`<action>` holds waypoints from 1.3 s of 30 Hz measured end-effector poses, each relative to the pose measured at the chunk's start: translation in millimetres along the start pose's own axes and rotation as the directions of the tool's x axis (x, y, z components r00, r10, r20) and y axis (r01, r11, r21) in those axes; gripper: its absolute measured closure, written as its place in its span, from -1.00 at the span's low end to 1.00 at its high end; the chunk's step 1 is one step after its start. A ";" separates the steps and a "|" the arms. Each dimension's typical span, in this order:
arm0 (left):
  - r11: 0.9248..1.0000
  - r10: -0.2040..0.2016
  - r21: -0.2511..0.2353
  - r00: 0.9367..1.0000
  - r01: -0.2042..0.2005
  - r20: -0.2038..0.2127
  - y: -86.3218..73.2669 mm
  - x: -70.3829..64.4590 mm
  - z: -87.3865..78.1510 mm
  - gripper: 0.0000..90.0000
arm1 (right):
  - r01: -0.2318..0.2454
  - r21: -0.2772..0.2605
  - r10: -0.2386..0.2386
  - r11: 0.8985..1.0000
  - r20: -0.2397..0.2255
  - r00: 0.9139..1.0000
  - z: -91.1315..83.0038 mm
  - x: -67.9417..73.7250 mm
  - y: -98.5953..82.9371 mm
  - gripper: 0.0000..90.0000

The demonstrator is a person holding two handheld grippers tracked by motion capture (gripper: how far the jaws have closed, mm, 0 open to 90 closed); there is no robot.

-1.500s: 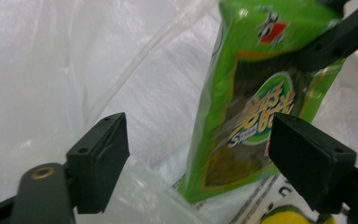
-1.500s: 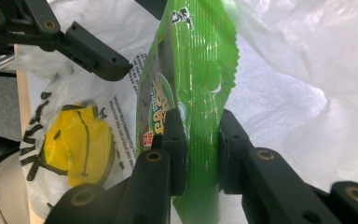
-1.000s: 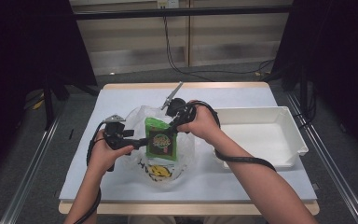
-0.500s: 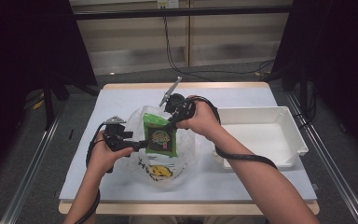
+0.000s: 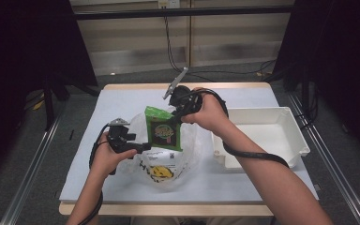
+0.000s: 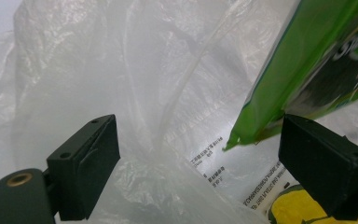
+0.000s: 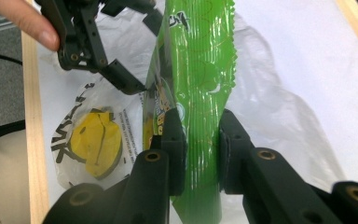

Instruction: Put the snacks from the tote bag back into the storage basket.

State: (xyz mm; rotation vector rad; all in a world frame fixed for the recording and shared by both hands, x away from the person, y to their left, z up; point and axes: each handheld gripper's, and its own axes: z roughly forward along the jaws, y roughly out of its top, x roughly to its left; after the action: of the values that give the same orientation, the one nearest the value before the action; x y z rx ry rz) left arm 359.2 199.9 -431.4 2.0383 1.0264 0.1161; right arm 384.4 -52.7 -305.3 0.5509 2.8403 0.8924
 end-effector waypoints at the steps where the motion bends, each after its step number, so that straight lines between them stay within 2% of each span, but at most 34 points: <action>1: 1.000 0.004 0.005 1.000 -0.004 -0.001 0.3 -0.1 0.3 -0.72 | -0.009 -0.002 0.009 1.000 0.002 1.000 -2.6 -0.9 0.6 0.69; 4: 1.000 -0.008 -0.005 1.000 0.008 0.005 1.3 -2.6 3.2 -0.72 | -0.011 -0.008 0.011 1.000 0.018 1.000 -10.2 -3.8 2.8 0.69; 14: 1.000 0.005 0.010 1.000 -0.005 0.020 1.5 -5.6 7.7 -0.72 | -0.020 -0.031 0.021 0.999 0.039 0.999 -26.9 -7.5 9.4 0.69; 19: 1.000 0.006 0.006 1.000 -0.006 0.004 -0.8 -2.8 7.4 -0.72 | -0.047 -0.043 0.049 0.998 0.034 0.998 -35.7 -15.4 5.7 0.69; 24: 1.000 -0.002 0.010 1.000 0.002 0.012 -1.7 -2.2 8.5 -0.72 | -0.066 -0.051 0.068 0.997 0.028 0.997 -48.1 -21.4 4.2 0.69; 26: 1.000 0.004 0.014 1.000 -0.004 0.006 -1.3 -0.9 8.7 -0.72 | -0.065 -0.058 0.067 0.996 0.030 0.997 -54.9 -23.4 3.7 0.69; 27: 1.000 -0.010 0.005 1.000 0.010 0.010 -1.0 -1.8 9.9 -0.72 | -0.067 -0.060 0.069 0.996 0.028 0.997 -58.1 -24.0 3.1 0.69; 34: 1.000 -0.003 0.014 1.000 0.003 0.009 -1.4 -3.0 10.4 -0.71 | -0.070 -0.057 0.072 0.996 0.050 0.996 -79.6 -28.1 -5.9 0.69; 39: 1.000 -0.002 0.024 1.000 0.002 0.010 -2.2 -3.9 12.6 -0.71 | -0.075 -0.040 0.076 0.996 0.042 0.996 -88.6 -30.6 -15.4 0.68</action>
State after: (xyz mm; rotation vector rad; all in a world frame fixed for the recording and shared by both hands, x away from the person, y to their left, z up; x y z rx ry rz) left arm 360.5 189.8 -440.1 2.0570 1.0282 0.0932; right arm 389.1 -122.8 -241.4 0.6687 2.7738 0.9328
